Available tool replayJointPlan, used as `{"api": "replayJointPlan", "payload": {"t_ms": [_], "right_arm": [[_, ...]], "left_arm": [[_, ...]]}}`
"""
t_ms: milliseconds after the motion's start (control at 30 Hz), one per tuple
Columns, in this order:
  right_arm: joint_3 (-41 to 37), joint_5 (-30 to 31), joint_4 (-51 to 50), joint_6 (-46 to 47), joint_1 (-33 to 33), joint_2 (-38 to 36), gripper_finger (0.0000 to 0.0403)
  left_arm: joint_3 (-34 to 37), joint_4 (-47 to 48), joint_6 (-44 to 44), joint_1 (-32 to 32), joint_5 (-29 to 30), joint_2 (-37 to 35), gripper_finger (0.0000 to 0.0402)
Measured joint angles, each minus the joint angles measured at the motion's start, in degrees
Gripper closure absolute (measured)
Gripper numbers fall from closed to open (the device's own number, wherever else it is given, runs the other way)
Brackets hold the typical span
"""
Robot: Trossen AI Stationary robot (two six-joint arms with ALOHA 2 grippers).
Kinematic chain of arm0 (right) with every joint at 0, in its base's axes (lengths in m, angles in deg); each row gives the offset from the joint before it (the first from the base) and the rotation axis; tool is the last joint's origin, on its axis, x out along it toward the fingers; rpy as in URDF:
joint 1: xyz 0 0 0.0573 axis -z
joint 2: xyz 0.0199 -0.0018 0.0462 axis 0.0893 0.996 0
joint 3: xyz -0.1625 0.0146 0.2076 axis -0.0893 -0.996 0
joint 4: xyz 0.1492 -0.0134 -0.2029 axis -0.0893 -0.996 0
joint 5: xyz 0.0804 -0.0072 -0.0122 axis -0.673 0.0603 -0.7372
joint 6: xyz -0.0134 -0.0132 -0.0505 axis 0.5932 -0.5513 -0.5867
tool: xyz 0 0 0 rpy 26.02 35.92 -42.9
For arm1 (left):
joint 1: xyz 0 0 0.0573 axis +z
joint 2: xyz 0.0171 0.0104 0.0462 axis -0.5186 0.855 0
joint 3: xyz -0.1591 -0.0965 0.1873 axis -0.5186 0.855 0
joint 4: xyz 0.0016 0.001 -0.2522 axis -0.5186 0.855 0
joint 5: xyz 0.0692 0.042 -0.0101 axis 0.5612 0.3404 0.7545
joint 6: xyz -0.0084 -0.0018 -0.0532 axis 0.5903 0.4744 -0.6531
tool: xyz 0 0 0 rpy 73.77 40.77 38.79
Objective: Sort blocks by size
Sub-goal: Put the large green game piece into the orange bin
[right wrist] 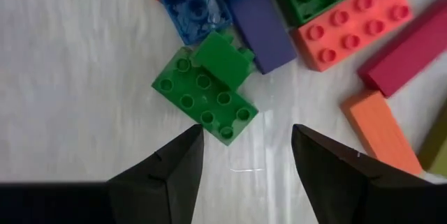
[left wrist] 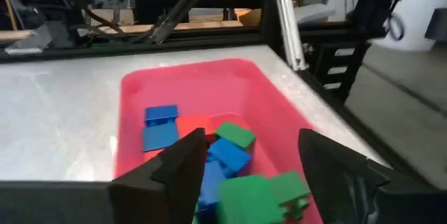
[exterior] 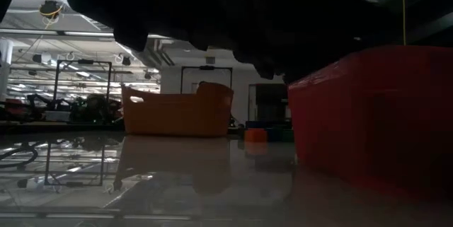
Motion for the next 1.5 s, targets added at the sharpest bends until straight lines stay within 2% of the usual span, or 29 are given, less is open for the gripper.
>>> {"api": "replayJointPlan", "payload": {"t_ms": [100, 233, 367, 533, 1033, 1233, 1500], "right_arm": [[-2.75, 0.83, 1.87, -2.95, 0.0, 0.07, 0.0188], [-5.27, 4.19, 4.51, -6.13, 0.0, 0.09, 0.0188], [-6.49, 3.48, 6.18, -8.66, -0.02, 0.12, 0.0188], [-6.64, 3.15, 6.5, -11.53, -0.02, 0.09, 0.0188], [-6.62, -4.65, 8.37, -18.97, -0.02, 0.09, 0.0188], [-6.57, -4.72, 10.54, -20.23, -0.02, 0.83, 0.0188], [-6.55, -4.22, 9.24, -20.27, -0.02, 5.88, 0.0188]], "left_arm": [[0.06, 2.45, 2.99, 0.45, 0.13, -0.88, 0.0183], [0.06, 10.9, 5.51, 1.4, 0.26, -4.57, 0.0182], [0.06, 18.59, 5.0, 3.04, 0.27, -7.62, 0.0181], [0.06, 23.35, 4.9, 5.41, 0.3, -10.46, 0.0181], [0.08, 26.84, 4.78, 10.14, 0.27, -12.24, 0.018], [0.08, 26.81, 4.83, 10.61, 0.27, -12.24, 0.018], [0.08, 26.92, 4.81, 10.61, 0.25, -12.24, 0.018]]}}
